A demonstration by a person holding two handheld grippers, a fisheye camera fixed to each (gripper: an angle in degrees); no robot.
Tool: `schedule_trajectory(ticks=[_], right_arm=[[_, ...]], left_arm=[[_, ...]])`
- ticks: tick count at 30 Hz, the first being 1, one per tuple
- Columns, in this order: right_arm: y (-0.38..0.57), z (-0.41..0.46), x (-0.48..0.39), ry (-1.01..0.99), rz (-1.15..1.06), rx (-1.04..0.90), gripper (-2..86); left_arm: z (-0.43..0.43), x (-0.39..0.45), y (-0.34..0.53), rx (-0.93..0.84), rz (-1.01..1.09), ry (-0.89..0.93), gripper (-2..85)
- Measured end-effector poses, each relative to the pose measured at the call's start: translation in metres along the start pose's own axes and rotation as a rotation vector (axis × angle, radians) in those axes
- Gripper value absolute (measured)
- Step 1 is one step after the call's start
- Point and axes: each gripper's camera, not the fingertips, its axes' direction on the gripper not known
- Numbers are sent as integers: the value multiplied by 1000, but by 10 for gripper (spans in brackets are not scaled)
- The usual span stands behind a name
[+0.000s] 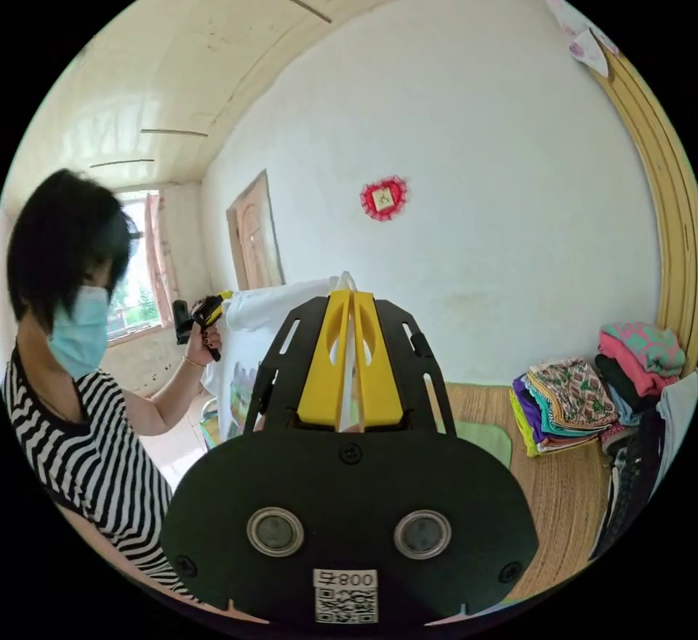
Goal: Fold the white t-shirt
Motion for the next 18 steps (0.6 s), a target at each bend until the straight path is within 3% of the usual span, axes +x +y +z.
schedule_trajectory(ticks=[8, 12, 18], right_arm=[[12, 238, 157, 76, 252, -344, 1], [67, 347, 246, 227, 425, -593, -2], [178, 374, 306, 286, 504, -822, 2]], left_arm=[[143, -172, 56, -309, -341, -197, 17], [187, -251, 125, -446, -563, -251, 38], [166, -293, 227, -690, -689, -218, 76]])
